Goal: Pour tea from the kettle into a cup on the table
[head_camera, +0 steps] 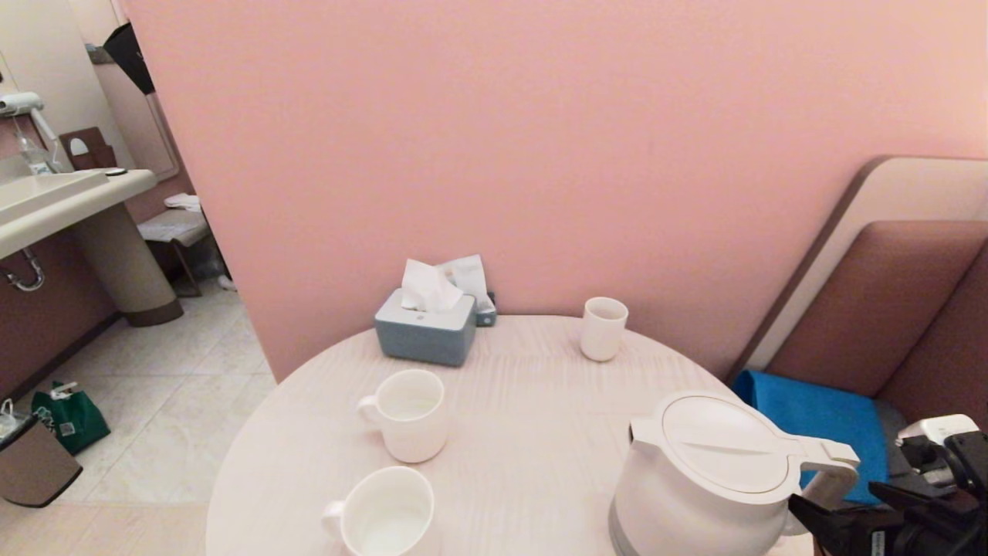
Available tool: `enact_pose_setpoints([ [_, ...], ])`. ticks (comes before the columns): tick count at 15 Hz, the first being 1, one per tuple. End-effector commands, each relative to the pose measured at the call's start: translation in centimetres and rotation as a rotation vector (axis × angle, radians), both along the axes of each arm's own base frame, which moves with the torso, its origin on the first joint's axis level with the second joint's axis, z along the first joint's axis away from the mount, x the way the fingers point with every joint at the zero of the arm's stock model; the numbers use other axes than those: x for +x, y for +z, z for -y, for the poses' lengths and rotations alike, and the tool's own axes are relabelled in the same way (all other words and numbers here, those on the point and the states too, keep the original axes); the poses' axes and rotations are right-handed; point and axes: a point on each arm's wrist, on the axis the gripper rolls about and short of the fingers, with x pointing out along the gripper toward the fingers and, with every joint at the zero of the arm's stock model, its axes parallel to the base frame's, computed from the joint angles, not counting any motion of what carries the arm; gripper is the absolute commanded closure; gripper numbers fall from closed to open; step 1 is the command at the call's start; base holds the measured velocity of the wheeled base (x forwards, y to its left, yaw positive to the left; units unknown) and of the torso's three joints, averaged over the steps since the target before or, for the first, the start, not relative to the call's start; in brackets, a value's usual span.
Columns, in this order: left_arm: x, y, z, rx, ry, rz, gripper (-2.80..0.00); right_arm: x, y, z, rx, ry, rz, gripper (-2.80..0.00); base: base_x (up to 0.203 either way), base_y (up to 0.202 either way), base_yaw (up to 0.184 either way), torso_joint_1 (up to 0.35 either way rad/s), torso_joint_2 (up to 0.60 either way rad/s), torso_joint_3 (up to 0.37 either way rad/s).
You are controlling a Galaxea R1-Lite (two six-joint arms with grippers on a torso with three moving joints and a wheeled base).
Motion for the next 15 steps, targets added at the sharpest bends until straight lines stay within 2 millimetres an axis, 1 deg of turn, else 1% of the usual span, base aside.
enact_pose_setpoints([
  [1,0.0,0.0,0.0,0.000,0.000,0.000,0.00,-0.6,0.6,0.2,0.011,0.001,0.049,-2.80,0.000,0.000,0.000,0.000,0.00,0.000],
  [5,0.0,0.0,0.0,0.000,0.000,0.001,0.00,-1.9,1.5,0.6,-0.005,0.017,0.088,-2.80,0.000,0.000,0.000,0.000,0.00,0.000],
  [9,0.0,0.0,0.0,0.000,0.000,0.000,0.00,-3.6,2.9,1.2,-0.018,0.024,0.121,-2.80,0.000,0.000,0.000,0.000,0.00,0.000],
  [11,0.0,0.0,0.0,0.000,0.000,-0.001,0.00,-4.8,3.7,1.5,-0.019,0.020,0.153,-2.80,0.000,0.000,0.000,0.000,0.00,0.000],
  [13,0.0,0.0,0.0,0.000,0.000,0.000,0.00,-6.2,3.8,2.0,-0.028,0.012,0.174,-2.80,0.000,0.000,0.000,0.000,0.00,0.000],
  [14,0.0,0.0,0.0,0.000,0.000,-0.001,0.00,-6.8,4.0,2.3,-0.047,-0.022,0.180,-2.80,0.000,0.000,0.000,0.000,0.00,0.000],
  [15,0.0,0.0,0.0,0.000,0.000,-0.001,0.00,-7.0,4.2,2.6,-0.095,-0.101,0.190,-2.80,0.000,0.000,0.000,0.000,0.00,0.000],
])
